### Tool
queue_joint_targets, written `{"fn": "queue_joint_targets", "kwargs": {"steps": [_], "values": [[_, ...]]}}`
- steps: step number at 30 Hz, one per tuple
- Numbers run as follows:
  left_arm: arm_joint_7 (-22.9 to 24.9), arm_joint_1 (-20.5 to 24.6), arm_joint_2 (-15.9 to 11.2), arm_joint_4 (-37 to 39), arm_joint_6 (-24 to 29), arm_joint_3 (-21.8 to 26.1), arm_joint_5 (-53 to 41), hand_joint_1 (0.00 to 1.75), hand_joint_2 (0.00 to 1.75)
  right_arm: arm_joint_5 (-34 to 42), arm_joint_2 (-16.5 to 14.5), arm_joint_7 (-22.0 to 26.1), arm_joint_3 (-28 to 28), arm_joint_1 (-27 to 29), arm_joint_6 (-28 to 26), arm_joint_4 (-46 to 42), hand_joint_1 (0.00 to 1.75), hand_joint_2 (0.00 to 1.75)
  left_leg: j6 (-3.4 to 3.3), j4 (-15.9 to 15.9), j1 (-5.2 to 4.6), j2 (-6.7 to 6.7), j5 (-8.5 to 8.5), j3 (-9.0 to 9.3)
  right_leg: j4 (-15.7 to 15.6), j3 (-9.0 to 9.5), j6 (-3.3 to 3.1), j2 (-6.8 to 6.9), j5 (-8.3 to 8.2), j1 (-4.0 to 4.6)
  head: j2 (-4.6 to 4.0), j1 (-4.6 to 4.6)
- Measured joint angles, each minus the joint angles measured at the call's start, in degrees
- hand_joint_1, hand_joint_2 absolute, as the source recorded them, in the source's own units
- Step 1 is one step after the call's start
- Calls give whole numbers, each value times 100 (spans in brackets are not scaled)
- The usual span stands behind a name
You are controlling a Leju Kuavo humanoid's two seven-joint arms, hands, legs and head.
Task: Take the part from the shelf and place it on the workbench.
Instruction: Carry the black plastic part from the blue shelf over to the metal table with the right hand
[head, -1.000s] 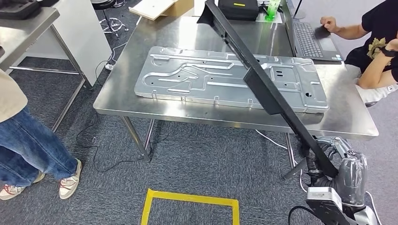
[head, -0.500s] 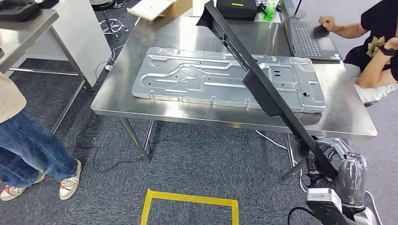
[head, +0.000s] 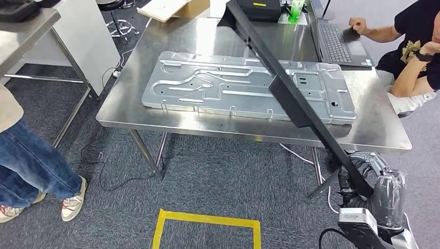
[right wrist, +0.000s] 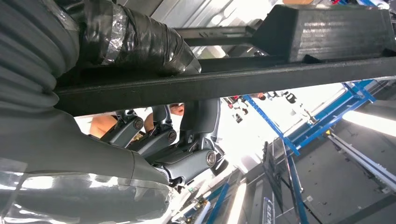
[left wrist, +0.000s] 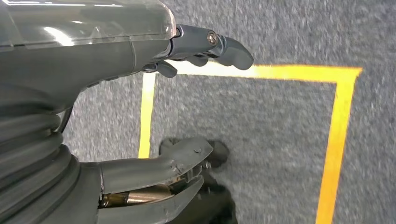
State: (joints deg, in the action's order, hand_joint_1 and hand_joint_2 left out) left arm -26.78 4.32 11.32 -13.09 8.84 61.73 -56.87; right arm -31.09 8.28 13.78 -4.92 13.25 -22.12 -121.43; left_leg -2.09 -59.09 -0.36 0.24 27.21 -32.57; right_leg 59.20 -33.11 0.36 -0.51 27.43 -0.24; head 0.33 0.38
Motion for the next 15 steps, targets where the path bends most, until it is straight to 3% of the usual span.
{"fn": "queue_joint_targets", "kwargs": {"steps": [2,3,6,7,8,10,12,15], "values": [[6,-5,1,0,3,-7,-8,0,175,-1,0,1,0,5,-2,-7,175,175,-54,83,18,7,-52,31,73,-21,56,10,68,-18,0,2],[7,-1,1,0,5,-11,-10,0,175,-2,0,1,0,6,-5,-12,175,175,-82,125,30,11,-78,46,240,-93,80,14,186,-22,0,3],[13,5,3,0,5,-16,-12,0,175,-2,0,0,0,19,-13,-16,175,175,-110,151,33,20,-95,49,1184,-545,138,19,661,-55,0,2],[15,2,3,0,4,-16,-13,0,175,-2,0,-1,0,28,-13,-15,175,175,-110,149,33,22,-93,49,1384,-644,157,20,701,-69,0,3],[18,0,3,0,4,-17,-15,0,175,-2,0,-1,0,36,-13,-14,175,175,-107,144,36,24,-90,49,1402,-656,176,22,639,-85,0,3],[20,-1,5,0,5,-19,-17,0,175,-2,0,-1,0,42,-13,-15,175,175,-81,116,47,22,-72,51,862,-383,204,35,282,-123,0,4],[21,1,7,0,8,-21,-20,0,175,-2,0,-1,0,41,-13,-19,175,175,-25,65,36,15,-37,40,217,-61,189,45,51,-125,0,3],[21,4,7,0,14,-23,-31,0,175,-2,0,-1,0,46,-15,-32,175,175,71,44,22,15,-21,27,10,12,85,23,32,-88,0,0]]}}
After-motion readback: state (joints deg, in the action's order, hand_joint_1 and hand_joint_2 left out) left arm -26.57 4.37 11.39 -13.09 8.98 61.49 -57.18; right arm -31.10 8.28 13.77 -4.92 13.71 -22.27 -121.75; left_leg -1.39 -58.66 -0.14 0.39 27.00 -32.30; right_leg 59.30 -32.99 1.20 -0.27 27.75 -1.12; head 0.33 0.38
